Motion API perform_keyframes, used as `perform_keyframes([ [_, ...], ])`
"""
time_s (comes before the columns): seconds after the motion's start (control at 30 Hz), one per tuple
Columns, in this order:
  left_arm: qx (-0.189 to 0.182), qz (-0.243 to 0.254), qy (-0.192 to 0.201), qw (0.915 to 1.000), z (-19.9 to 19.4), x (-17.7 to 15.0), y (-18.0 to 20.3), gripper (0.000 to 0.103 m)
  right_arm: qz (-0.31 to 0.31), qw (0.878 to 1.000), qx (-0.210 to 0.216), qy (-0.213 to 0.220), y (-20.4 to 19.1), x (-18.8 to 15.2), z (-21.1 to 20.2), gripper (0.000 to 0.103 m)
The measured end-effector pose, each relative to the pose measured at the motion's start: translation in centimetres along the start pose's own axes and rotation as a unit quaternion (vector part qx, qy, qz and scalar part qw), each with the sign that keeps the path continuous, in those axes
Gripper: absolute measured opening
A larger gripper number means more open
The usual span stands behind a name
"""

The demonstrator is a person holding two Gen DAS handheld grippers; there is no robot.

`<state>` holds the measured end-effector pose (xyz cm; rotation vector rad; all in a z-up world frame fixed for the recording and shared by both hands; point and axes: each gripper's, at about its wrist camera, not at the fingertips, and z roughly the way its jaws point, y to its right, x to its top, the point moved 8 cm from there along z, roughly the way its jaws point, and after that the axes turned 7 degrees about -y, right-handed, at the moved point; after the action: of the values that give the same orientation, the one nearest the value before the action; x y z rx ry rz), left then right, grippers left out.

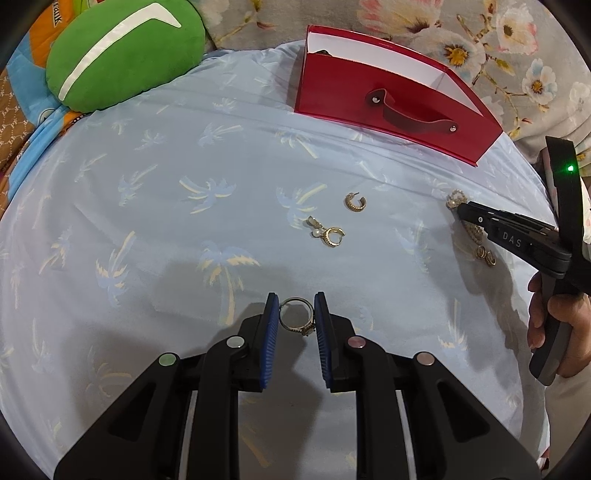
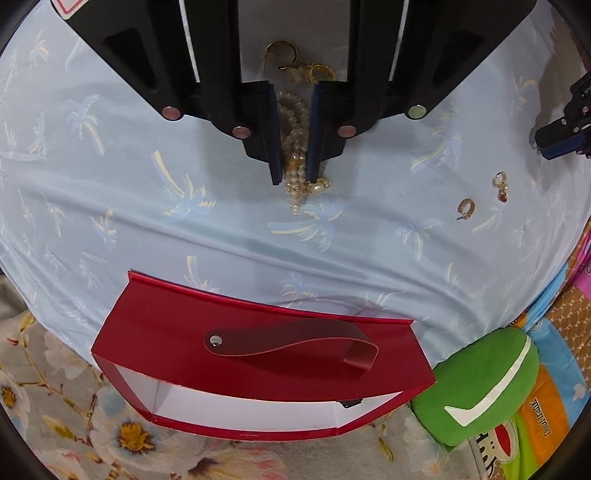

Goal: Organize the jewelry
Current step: 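Grasp the silver ring with the left tool while the right tool grasps the pearl brooch, then carry the ring and pearl brooch over the red box with both tools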

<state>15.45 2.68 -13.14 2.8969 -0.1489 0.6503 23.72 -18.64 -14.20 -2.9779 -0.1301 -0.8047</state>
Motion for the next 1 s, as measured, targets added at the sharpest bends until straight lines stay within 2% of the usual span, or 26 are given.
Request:
perform_keyframes([
  [0.13,-0.003,0.003,0.007,1.0,-0.6,0.4,0.2,0.019,0.003,1.0,0.005,0.014,-0.4,0.2,-1.3,0.012],
  [0.3,-0.008,0.012,0.026,0.9996,-2.1,2.0,0.9,0.019,0.009,0.998,0.018,0.051,-0.7,1.4,-4.8,0.012],
  [0.53,-0.011,0.032,0.089,0.9955,-6.3,7.5,1.8,0.019,0.006,0.993,0.028,0.113,-0.2,5.3,-10.5,0.012],
  [0.63,-0.017,0.047,0.119,0.9916,-8.3,11.1,2.5,0.019,0.002,0.99,0.028,0.139,0.4,7.8,-12.6,0.012],
  [0.77,-0.018,0.081,0.17,0.9821,-10.6,17.2,4.8,0.019,0.008,0.985,0.034,0.167,1.9,12.1,-14.3,0.012],
  [0.9,-0.012,0.104,0.199,0.9745,-11.0,23.0,7.4,0.019,0.018,0.983,0.032,0.179,3.8,16.6,-14.5,0.012],
  [1.0,-0.019,0.119,0.206,0.9711,-10.0,27.3,9.5,0.019,0.034,0.983,0.034,0.179,5.6,19.9,-13.4,0.012],
])
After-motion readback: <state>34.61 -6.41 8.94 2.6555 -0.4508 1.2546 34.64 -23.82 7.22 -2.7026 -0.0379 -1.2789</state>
